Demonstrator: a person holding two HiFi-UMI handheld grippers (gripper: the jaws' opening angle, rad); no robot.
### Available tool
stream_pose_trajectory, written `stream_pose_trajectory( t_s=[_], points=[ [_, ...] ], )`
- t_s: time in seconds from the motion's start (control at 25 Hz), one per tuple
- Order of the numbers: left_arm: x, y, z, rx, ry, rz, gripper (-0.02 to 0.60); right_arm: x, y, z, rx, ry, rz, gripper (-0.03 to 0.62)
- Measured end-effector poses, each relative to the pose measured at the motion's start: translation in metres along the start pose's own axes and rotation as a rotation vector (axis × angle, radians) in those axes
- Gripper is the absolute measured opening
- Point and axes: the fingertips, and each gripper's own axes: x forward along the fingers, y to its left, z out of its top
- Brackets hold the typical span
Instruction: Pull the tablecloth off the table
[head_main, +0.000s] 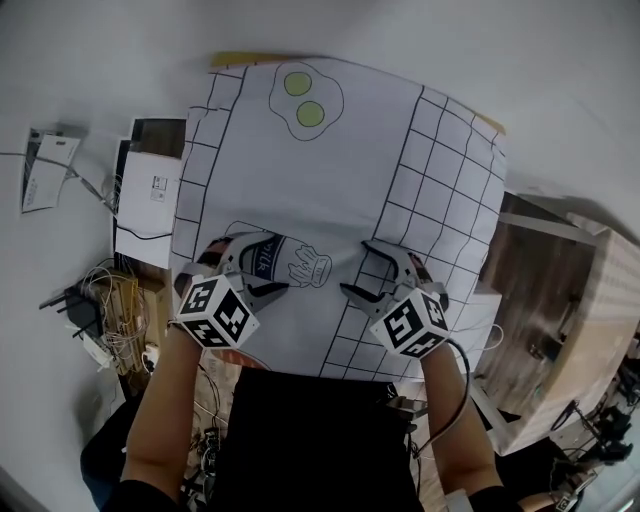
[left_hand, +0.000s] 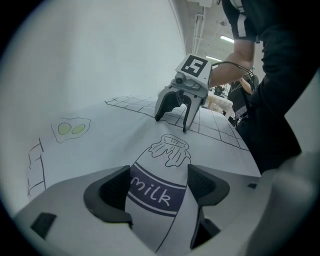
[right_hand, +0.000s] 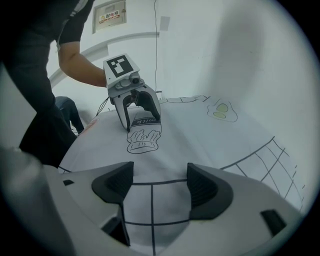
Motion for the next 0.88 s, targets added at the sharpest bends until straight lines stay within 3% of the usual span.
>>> stream_pose_trajectory(
  t_s=[0.48, 0.88],
  points=[
    [-0.0012, 0.0027, 0.001, -0.003, -0.015, 0.001, 0.344, -0.0001, -0.003, 0.0007, 0.031, 0.002, -0.023, 0.313],
    [-0.0038, 0.0018, 0.003, 0.006, 0.012, -0.01, 0.281, -0.0017, -0.0047, 0.0036, 0.052, 0.015, -0.035, 0.279]
  ],
)
